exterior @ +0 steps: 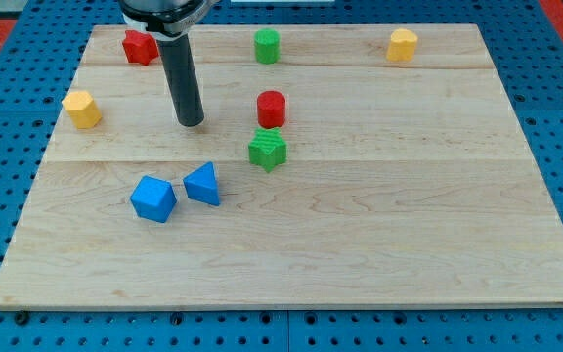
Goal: Make a diagonal line with green star and blue blocks
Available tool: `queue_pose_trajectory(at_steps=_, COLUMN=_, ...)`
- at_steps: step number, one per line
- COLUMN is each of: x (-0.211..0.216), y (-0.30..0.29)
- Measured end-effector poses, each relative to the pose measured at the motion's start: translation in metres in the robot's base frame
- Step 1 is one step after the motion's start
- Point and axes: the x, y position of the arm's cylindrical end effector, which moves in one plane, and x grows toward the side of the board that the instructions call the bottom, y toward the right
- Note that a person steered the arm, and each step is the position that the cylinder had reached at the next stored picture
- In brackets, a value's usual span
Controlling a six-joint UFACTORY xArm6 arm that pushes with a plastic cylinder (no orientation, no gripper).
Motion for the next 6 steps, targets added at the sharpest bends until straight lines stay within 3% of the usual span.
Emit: queue_pose_trajectory(at_steps=6, x=-0.003, y=0.015)
